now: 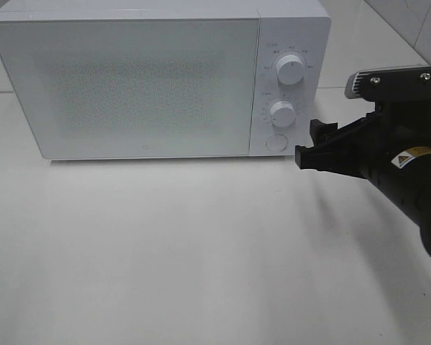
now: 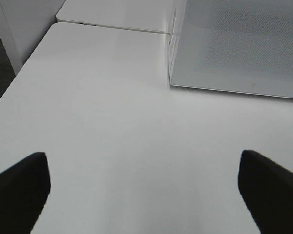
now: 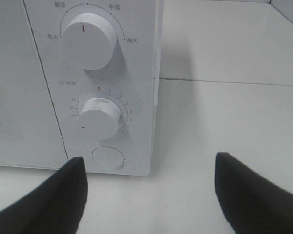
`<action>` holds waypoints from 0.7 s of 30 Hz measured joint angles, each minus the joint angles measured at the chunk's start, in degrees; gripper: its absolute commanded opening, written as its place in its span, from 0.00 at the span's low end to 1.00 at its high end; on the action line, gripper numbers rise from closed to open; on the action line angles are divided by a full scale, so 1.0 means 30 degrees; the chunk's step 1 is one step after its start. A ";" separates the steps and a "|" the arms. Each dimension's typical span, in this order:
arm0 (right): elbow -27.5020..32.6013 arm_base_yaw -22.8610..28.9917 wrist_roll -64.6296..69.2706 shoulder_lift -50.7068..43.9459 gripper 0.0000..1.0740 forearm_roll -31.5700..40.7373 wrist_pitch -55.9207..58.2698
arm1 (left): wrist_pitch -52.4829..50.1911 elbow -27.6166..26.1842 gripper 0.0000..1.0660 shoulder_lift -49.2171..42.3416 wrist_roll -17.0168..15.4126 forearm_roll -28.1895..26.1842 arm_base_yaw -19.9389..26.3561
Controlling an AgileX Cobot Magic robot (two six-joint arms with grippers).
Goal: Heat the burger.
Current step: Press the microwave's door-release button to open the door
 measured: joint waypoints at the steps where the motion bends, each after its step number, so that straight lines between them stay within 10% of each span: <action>1: 0.0000 0.0516 -0.0115 0.0115 0.65 0.0535 -0.0344 | 0.0000 0.0000 0.94 0.0000 0.0000 0.0000 0.0000; 21: -0.0191 0.4717 -0.0172 0.2177 0.64 0.3782 -0.1967 | 0.0000 0.0000 0.94 0.0000 0.0000 0.0000 0.0000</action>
